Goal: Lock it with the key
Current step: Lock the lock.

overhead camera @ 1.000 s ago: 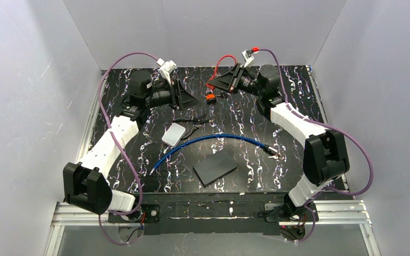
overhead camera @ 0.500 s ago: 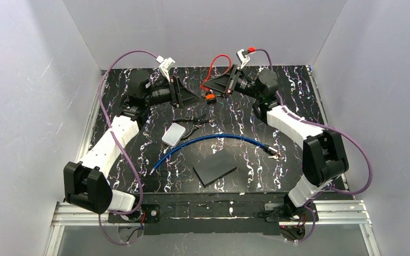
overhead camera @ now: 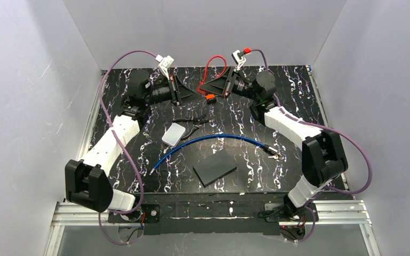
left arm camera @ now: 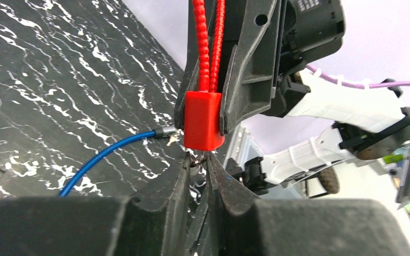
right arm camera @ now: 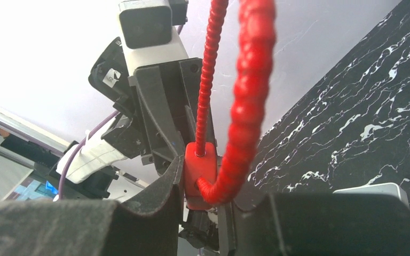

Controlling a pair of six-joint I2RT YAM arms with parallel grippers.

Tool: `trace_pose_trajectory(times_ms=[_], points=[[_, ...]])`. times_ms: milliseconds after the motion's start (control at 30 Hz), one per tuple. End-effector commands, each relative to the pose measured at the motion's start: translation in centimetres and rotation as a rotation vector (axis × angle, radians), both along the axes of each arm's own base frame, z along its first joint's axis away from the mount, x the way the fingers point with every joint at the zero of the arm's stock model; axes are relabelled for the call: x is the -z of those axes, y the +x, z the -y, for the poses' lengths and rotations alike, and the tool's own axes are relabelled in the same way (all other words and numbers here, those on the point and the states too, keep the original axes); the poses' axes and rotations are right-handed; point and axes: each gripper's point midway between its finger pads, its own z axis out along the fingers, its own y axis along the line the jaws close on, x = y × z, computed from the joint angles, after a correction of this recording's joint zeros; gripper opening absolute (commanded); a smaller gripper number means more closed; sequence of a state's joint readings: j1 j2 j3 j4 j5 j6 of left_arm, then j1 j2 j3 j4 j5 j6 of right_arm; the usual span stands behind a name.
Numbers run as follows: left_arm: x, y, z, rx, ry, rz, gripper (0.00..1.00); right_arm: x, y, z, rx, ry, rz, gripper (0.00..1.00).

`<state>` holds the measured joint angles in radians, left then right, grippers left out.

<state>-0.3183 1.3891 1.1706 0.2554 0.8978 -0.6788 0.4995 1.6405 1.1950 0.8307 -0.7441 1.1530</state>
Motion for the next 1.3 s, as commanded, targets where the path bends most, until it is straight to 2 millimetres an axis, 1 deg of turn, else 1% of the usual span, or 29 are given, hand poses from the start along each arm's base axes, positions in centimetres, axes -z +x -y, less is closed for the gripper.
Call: trace_pose_trajectory(times_ms=[0, 133, 167, 233, 333, 467, 533, 600, 633, 667, 767, 833, 900, 967, 1000, 1067, 1100, 1167, 1233, 1267], points=[[-0.6, -0.4, 0.6, 0.039, -0.071, -0.03, 0.1, -4.2, -2.1, 0.8, -0.025, 0.109, 0.146, 0.01], [-2.2, -1.1, 1.0, 0.086, -0.17, -0.023, 0.01, -4.4, -2.5, 0.9, -0.047, 0.166, 0.135, 0.01], [-2.4, -1.2, 1.0, 0.097, -0.187, -0.031, 0.0, -4.4, -2.5, 1.0, -0.054, 0.185, 0.13, 0.01], [-2.8, -1.5, 1.0, 0.108, -0.212, -0.036, 0.0, -4.2, -2.5, 1.1, -0.064, 0.218, 0.107, 0.01], [-2.7, -1.7, 1.0, 0.109, -0.228, -0.052, 0.0, -4.1, -2.4, 1.2, -0.067, 0.245, 0.079, 0.01], [-2.5, -1.6, 1.1, 0.108, -0.239, -0.062, 0.0, -4.1, -2.7, 1.3, -0.062, 0.241, 0.087, 0.01], [-2.4, -1.4, 1.2, 0.097, -0.229, -0.038, 0.0, -3.8, -2.3, 1.1, -0.04, 0.207, 0.085, 0.01], [-1.6, -0.9, 1.0, 0.057, -0.179, -0.02, 0.0, -3.1, -1.1, 0.8, 0.02, 0.127, 0.085, 0.01], [-0.8, -0.6, 1.0, 0.037, -0.135, -0.024, 0.0, -2.5, -0.3, 0.7, 0.058, 0.08, 0.074, 0.01], [0.4, -0.3, 0.9, 0.013, -0.091, -0.052, 0.0, -1.9, 0.4, 0.6, 0.087, 0.04, 0.063, 0.01], [3.0, 0.7, 0.5, -0.058, 0.036, -0.074, 0.0, -0.3, 2.6, 0.7, 0.169, -0.05, 0.014, 0.01], [4.2, 1.1, 0.0, -0.111, 0.159, -0.054, 0.0, 0.6, 4.0, 0.6, 0.216, -0.114, -0.003, 0.01], [4.3, 1.2, -0.4, -0.137, 0.247, 0.0, 0.0, 1.0, 5.0, 0.6, 0.25, -0.161, -0.008, 0.01], [3.7, 0.8, -0.4, -0.125, 0.237, 0.004, 0.0, 0.5, 5.0, 0.5, 0.238, -0.144, 0.005, 0.01], [3.2, 0.4, -0.1, -0.101, 0.204, 0.0, 0.0, -0.1, 4.6, 0.3, 0.217, -0.114, 0.02, 0.01], [1.7, -0.6, 0.8, -0.013, 0.065, -0.023, 0.0, -1.2, 3.6, 0.2, 0.159, -0.021, 0.028, 0.01], [1.5, -1.2, 1.0, 0.028, -0.002, -0.058, 0.0, -1.9, 3.0, 0.3, 0.125, 0.034, 0.044, 0.01], [-0.1, -1.9, 1.5, 0.093, -0.121, -0.063, 0.0, -3.1, 1.9, 0.8, 0.066, 0.132, 0.06, 0.01], [-1.2, -2.4, 1.7, 0.135, -0.183, -0.067, 0.0, -4.4, 0.9, 1.7, 0.017, 0.235, 0.063, 0.01], [-1.4, -2.5, 1.8, 0.155, -0.197, -0.077, 0.0, -5.0, 0.5, 2.1, -0.003, 0.277, 0.073, 0.01]])
